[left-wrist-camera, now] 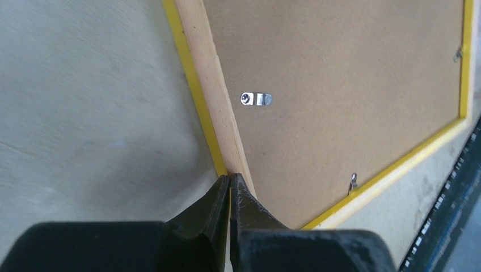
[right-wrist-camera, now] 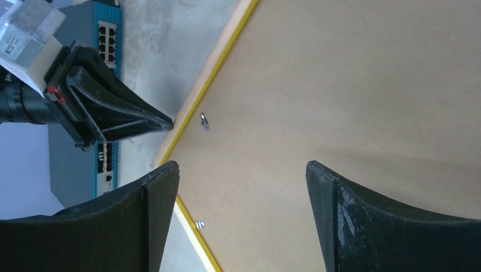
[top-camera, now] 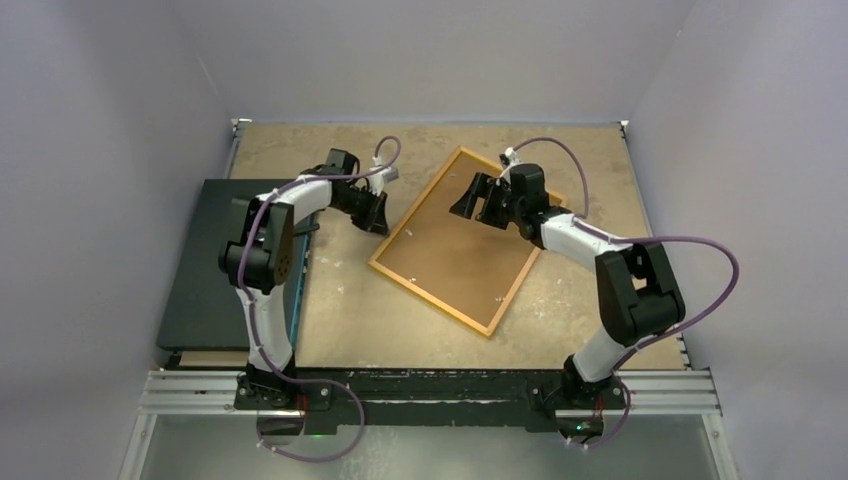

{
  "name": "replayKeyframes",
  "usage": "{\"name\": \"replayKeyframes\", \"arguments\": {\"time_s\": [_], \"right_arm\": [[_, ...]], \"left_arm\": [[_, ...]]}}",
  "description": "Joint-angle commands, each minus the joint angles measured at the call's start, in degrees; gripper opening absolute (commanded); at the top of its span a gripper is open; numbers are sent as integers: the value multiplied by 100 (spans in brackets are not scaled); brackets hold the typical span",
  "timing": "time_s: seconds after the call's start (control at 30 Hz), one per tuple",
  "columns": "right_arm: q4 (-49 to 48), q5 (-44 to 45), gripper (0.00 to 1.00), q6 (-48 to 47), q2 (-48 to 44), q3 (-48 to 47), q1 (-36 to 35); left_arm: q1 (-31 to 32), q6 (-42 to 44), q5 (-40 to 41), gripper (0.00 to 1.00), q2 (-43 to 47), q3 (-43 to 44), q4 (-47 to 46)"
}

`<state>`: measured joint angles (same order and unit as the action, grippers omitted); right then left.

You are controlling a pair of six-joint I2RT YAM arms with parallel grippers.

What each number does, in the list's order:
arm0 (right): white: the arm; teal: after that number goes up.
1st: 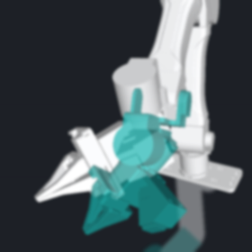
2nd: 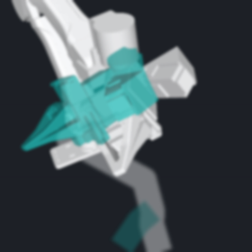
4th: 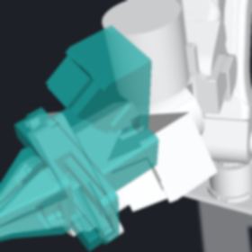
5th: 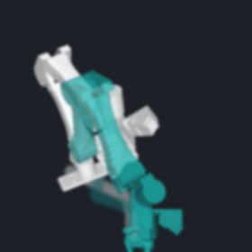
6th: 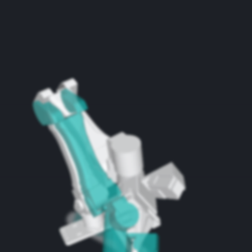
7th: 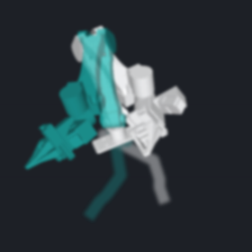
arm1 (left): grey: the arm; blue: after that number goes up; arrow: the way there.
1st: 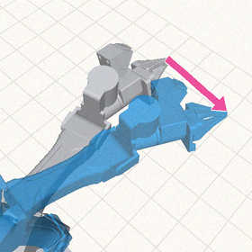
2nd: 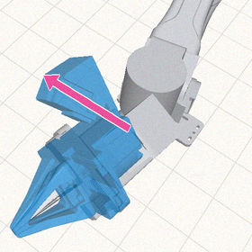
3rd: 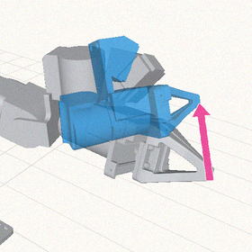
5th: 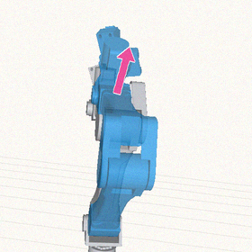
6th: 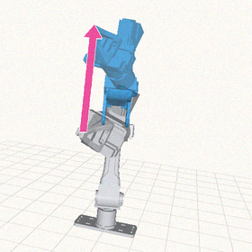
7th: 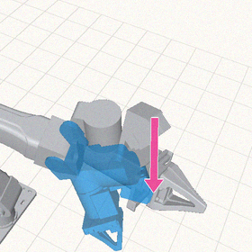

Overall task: Put the photo into the frame
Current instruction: Adjust the photo frame at the center of the board.

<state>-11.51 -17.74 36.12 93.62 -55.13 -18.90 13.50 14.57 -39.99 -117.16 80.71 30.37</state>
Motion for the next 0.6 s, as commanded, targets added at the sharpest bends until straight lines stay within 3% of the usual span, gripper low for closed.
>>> {"name": "replayKeyframes", "arguments": {"time_s": [0.0, 0.27, 0.4, 0.57], "right_arm": [[-465, -303, 85, 154, 249, -114, -244], [-543, -355, 85, 212, 833, -425, -801], [-748, -404, 80, 211, 973, -408, -1102], [-1098, -590, 77, 150, 1092, -399, -1286]], "left_arm": [[95, 219, -306, 1, 248, -753, 236], [328, 403, -471, 3, 612, -1694, 239], [243, 279, -581, 24, 1006, -1770, 277], [216, 46, -721, 35, 1318, -1798, 93]]}}
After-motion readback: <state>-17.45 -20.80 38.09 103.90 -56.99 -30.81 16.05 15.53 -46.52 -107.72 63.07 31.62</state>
